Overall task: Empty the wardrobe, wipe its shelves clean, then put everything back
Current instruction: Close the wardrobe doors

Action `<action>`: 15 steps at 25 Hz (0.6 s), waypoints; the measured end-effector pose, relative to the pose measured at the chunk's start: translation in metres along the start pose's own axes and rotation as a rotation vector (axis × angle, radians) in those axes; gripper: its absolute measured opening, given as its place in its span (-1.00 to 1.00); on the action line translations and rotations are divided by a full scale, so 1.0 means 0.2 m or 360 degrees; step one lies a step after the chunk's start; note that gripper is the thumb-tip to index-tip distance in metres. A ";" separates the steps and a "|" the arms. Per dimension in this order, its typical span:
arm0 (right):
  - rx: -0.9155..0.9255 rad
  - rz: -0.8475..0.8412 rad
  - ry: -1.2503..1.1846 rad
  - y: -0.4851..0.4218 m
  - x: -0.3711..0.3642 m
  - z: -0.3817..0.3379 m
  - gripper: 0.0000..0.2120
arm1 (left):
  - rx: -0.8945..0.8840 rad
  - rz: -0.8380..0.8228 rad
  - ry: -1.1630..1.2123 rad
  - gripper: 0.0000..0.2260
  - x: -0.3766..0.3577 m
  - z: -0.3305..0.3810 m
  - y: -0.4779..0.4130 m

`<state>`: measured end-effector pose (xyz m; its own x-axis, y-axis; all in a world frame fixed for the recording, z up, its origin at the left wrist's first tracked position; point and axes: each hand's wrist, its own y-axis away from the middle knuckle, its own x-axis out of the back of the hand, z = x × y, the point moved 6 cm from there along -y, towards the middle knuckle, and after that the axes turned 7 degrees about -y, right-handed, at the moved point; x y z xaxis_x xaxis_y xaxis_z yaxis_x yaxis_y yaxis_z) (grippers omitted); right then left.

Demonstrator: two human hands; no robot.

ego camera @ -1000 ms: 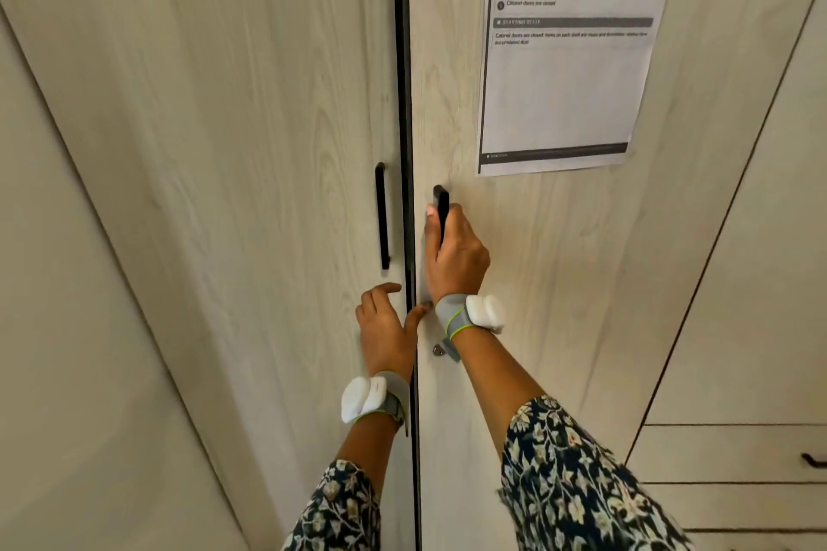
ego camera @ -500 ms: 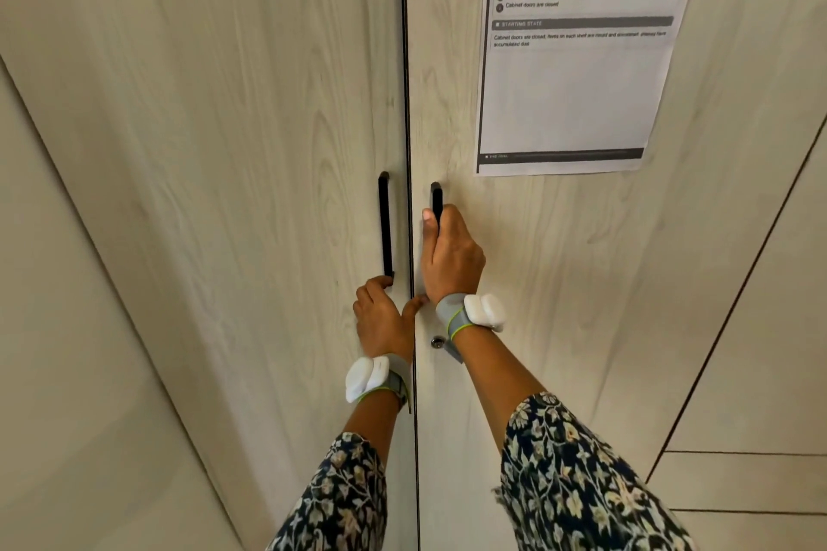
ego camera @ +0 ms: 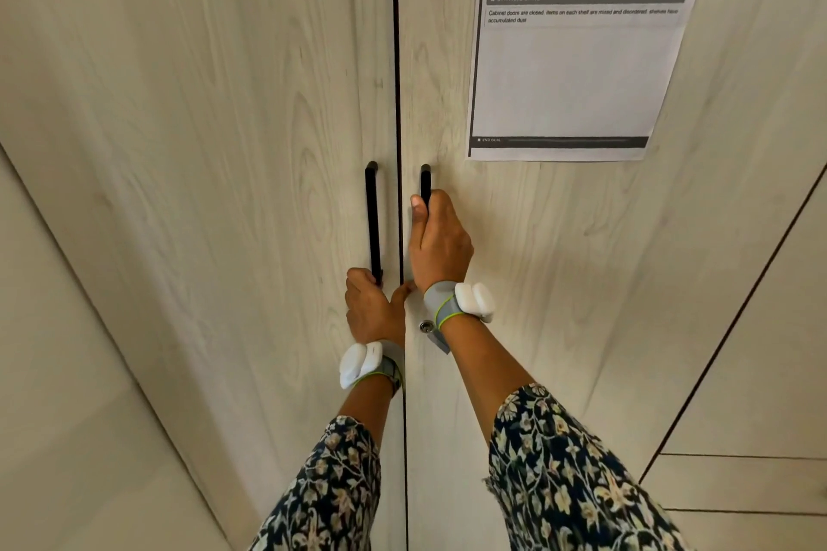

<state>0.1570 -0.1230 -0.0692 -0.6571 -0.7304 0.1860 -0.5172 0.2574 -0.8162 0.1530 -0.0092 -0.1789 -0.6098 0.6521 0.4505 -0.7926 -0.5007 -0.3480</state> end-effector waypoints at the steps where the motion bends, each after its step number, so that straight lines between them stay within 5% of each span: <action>1: -0.0003 -0.0016 -0.0003 0.00 -0.01 0.01 -0.58 | 0.0024 -0.0025 -0.0040 -0.59 -0.01 -0.02 -0.01; 4: -0.0029 -0.0049 0.0012 -0.02 -0.03 0.03 -0.57 | 0.0004 -0.0163 -0.0294 -0.70 -0.07 -0.10 -0.02; 15: -0.0198 -0.0334 -0.0052 -0.01 -0.02 0.04 -0.70 | 0.0114 -0.0439 -0.0225 -0.81 -0.07 -0.13 0.01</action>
<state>0.1661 -0.1253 -0.0723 -0.5115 -0.7955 0.3249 -0.7053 0.1726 -0.6876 0.1604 -0.0047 -0.2079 -0.3622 0.6857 0.6314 -0.9230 -0.3581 -0.1407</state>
